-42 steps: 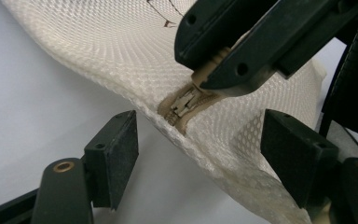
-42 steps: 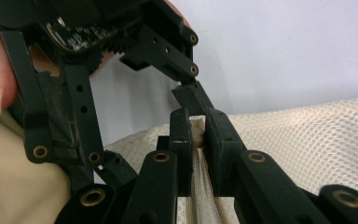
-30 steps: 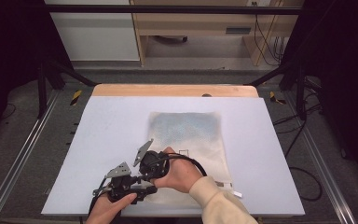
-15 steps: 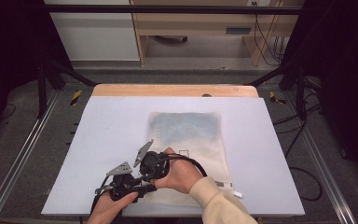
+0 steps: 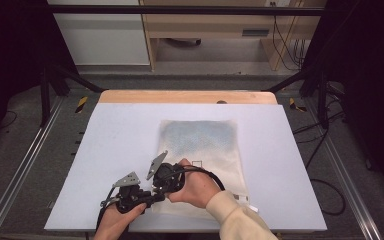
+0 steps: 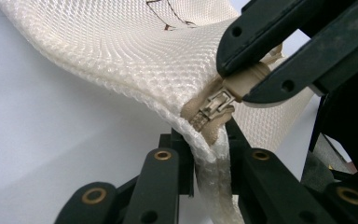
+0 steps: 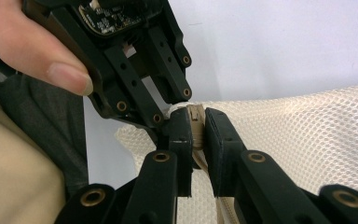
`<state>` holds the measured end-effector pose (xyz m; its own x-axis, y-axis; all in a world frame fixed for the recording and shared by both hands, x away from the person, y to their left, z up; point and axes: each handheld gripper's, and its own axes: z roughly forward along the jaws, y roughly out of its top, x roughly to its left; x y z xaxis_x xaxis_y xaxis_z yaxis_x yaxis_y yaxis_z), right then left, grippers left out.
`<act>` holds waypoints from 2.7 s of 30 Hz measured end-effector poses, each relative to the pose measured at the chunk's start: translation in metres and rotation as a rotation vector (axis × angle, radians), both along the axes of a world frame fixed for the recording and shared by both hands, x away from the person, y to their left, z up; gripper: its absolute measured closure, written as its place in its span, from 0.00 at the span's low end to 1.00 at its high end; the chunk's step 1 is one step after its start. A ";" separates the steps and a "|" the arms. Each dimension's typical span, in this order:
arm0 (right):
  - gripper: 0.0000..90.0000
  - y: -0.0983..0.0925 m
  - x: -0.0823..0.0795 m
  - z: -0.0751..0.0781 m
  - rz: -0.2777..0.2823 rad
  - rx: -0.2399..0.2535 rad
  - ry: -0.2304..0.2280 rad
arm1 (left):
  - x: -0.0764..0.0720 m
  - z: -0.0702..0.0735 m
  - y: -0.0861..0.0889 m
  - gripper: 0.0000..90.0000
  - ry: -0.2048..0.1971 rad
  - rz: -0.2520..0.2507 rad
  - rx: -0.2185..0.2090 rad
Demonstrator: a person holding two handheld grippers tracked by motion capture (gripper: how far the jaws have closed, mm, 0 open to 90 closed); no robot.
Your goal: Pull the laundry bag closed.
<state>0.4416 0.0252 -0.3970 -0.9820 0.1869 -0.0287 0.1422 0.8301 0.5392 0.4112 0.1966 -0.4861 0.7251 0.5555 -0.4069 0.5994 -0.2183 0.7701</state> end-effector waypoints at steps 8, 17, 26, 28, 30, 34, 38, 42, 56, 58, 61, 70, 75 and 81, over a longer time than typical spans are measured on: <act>0.91 0.004 -0.001 -0.001 0.009 -0.020 -0.035 | 0.001 0.002 0.002 0.93 0.006 0.021 0.001; 0.91 0.004 -0.002 -0.002 0.024 -0.045 -0.056 | 0.001 0.002 0.003 0.93 0.001 0.024 0.008; 0.91 0.004 -0.003 -0.003 0.024 -0.069 -0.072 | 0.001 0.004 0.006 0.93 0.002 0.031 0.000; 0.91 0.003 -0.003 -0.003 0.019 -0.066 -0.067 | 0.002 0.004 0.007 0.93 0.002 0.037 -0.003; 0.91 0.001 -0.003 -0.003 0.015 -0.076 -0.070 | 0.002 0.004 0.008 0.93 0.004 0.038 -0.008; 0.91 0.000 -0.002 -0.004 0.018 -0.072 -0.069 | 0.002 0.004 0.007 0.93 0.000 0.033 0.000; 0.91 -0.001 -0.002 -0.004 0.016 -0.073 -0.061 | 0.001 0.004 0.006 0.93 -0.002 0.033 0.004; 0.91 -0.002 -0.003 -0.004 0.010 -0.070 -0.060 | 0.000 0.004 0.006 0.93 -0.003 0.031 0.005; 0.91 -0.009 -0.004 -0.004 0.024 -0.052 -0.052 | -0.002 0.004 0.002 0.93 -0.023 0.023 0.024; 0.91 -0.011 -0.005 -0.003 0.027 -0.038 -0.054 | -0.003 0.005 0.001 0.93 -0.025 0.024 0.022; 0.91 -0.013 -0.007 -0.003 0.026 -0.036 -0.054 | -0.003 0.005 0.000 0.93 -0.027 0.015 0.030; 0.91 -0.017 -0.005 -0.005 0.028 -0.036 -0.044 | -0.004 0.004 -0.002 0.93 -0.025 0.015 0.030; 0.91 -0.019 -0.004 -0.007 0.026 -0.040 -0.040 | -0.004 0.005 -0.002 0.93 -0.025 0.013 0.025; 0.91 -0.021 -0.004 -0.008 0.024 -0.042 -0.042 | -0.004 0.006 -0.002 0.93 -0.029 0.012 0.019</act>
<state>0.4379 0.0041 -0.4046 -0.9840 0.1606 -0.0774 0.0995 0.8550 0.5090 0.4068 0.1945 -0.4804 0.7299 0.5712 -0.3753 0.5795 -0.2260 0.7830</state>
